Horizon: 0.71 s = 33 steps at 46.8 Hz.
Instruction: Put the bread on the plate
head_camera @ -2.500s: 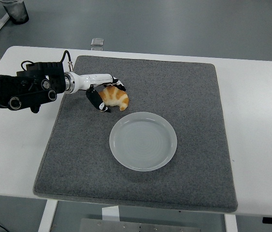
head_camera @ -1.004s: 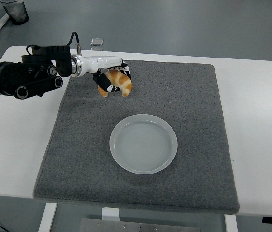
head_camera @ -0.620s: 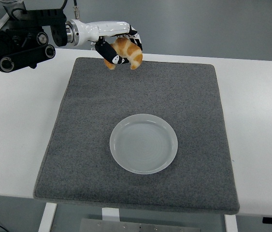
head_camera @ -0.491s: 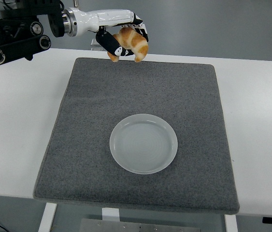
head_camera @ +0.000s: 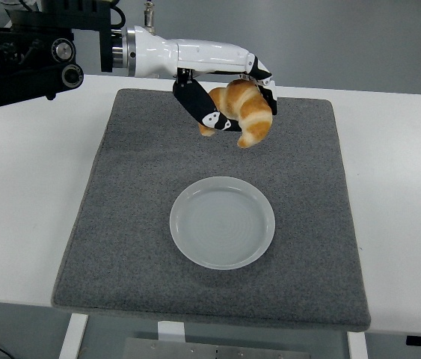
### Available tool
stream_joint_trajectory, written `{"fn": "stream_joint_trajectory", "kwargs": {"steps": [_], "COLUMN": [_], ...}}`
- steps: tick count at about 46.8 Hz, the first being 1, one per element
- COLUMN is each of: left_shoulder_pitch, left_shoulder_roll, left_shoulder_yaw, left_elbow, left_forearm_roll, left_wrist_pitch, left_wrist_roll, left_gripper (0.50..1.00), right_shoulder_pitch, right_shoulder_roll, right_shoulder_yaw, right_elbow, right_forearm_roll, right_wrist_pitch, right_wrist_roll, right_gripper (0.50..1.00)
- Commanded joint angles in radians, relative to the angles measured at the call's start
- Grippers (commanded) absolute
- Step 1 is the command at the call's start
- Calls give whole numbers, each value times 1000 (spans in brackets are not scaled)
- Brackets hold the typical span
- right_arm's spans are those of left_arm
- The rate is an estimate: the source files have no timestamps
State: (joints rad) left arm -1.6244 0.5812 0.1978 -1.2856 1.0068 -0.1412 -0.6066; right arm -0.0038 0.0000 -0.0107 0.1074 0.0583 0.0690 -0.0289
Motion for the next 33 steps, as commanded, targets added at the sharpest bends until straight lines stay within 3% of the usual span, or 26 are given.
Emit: {"fn": "stream_joint_trajectory", "kwargs": {"steps": [1,10,33], "left_shoulder_pitch": [3,26,235], "left_shoulder_roll": [-4,-17,-109], "left_shoulder_yaw": [2,9,6], "left_elbow": [-14,-18,52], "left_forearm_roll": [32,110,294], "left_wrist_pitch": [-18,-29,-20], "left_wrist_roll": [-4,-4,-4], "left_gripper": [500,500,500], "right_shoulder_pitch": [1,1,1], "right_shoulder_roll": [0,0,0], "right_shoulder_yaw": [0,0,0], "right_elbow": [0,0,0], "right_forearm_roll": [0,0,0], "right_wrist_pitch": [0,0,0], "right_wrist_roll": [0,0,0], "right_gripper": [952,952,952]}}
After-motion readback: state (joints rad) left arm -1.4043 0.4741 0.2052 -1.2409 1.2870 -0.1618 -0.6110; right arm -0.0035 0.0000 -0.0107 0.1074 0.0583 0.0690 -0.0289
